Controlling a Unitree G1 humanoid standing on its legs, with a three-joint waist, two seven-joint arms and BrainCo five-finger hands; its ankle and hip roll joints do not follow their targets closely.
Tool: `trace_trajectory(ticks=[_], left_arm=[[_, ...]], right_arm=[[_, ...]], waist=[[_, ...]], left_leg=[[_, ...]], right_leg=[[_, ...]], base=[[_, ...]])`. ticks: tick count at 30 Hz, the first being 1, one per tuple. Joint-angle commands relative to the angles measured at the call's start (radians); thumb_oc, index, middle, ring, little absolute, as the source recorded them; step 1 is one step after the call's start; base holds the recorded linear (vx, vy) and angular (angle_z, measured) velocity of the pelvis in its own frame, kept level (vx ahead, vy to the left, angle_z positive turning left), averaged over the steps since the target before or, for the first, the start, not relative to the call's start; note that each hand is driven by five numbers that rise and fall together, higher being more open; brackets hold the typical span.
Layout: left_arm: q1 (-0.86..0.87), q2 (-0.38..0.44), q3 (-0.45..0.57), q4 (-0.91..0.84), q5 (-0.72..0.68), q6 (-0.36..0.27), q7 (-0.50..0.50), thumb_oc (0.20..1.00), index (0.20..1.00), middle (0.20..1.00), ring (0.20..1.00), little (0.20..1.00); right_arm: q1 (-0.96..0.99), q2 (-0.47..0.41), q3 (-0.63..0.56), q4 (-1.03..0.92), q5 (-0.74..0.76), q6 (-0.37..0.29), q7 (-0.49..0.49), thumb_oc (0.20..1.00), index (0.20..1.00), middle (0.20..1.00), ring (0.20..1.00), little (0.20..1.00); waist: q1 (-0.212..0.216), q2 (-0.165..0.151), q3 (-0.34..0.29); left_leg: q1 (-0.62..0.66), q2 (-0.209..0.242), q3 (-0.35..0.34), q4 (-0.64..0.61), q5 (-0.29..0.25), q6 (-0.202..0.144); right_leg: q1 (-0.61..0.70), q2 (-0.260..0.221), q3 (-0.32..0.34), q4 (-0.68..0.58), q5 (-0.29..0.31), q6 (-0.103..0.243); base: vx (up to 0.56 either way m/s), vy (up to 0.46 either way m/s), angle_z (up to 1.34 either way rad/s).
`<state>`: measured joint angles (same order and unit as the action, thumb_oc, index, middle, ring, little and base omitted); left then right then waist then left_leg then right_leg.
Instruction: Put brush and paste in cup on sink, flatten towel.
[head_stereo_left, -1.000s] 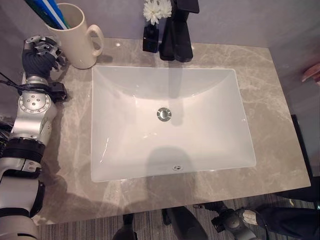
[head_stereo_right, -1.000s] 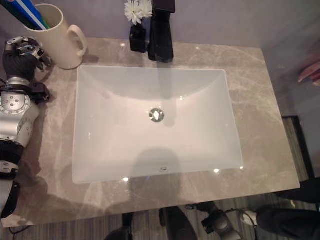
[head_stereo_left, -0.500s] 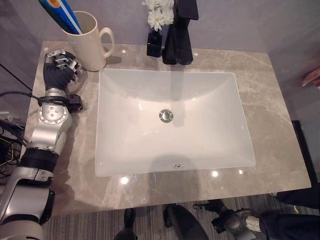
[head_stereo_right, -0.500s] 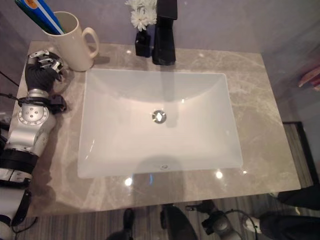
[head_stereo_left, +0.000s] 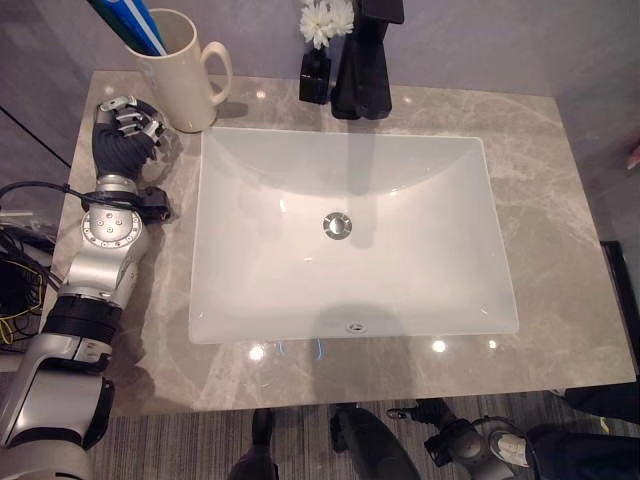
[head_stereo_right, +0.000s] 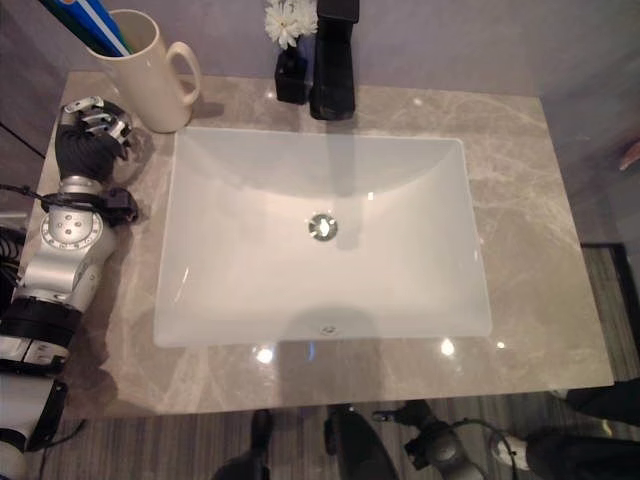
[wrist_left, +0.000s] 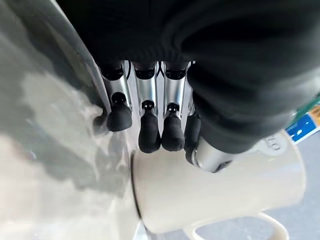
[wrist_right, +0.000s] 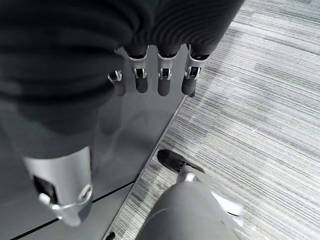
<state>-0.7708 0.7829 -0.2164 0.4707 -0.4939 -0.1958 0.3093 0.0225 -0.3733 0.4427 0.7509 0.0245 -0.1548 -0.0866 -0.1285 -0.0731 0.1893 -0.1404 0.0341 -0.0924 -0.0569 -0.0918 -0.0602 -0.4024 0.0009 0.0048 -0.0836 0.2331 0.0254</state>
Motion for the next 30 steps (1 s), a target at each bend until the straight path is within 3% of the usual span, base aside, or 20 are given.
trace_trajectory(ticks=[1, 30], left_arm=[[-0.038, 0.041, -0.008, 0.040, 0.017, -0.039, 0.022, 0.200, 0.200, 0.200, 0.200, 0.200], [-0.298, 0.033, -0.175, 0.291, 0.087, -0.024, 0.029, 0.200, 0.200, 0.200, 0.200, 0.200]], right_arm=[[-0.005, -0.049, -0.020, -0.035, 0.008, -0.036, -0.013, 1.000, 1.000, 1.000, 1.000, 1.000], [0.004, -0.058, 0.012, -0.041, 0.039, -0.067, -0.013, 1.000, 1.000, 1.000, 1.000, 1.000]], waist=[[-0.013, 0.025, 0.002], [-0.049, 0.049, -0.029]], left_leg=[[0.053, -0.019, 0.010, 0.041, -0.015, 0.040], [0.069, 0.008, 0.022, -0.020, 0.016, 0.022]], right_leg=[[-0.046, -0.047, 0.007, 0.071, -0.044, 0.112], [-0.069, -0.027, 0.012, 0.056, -0.054, 0.112]], base=[[0.00, 0.000, 0.00], [0.01, -0.002, -0.01]])
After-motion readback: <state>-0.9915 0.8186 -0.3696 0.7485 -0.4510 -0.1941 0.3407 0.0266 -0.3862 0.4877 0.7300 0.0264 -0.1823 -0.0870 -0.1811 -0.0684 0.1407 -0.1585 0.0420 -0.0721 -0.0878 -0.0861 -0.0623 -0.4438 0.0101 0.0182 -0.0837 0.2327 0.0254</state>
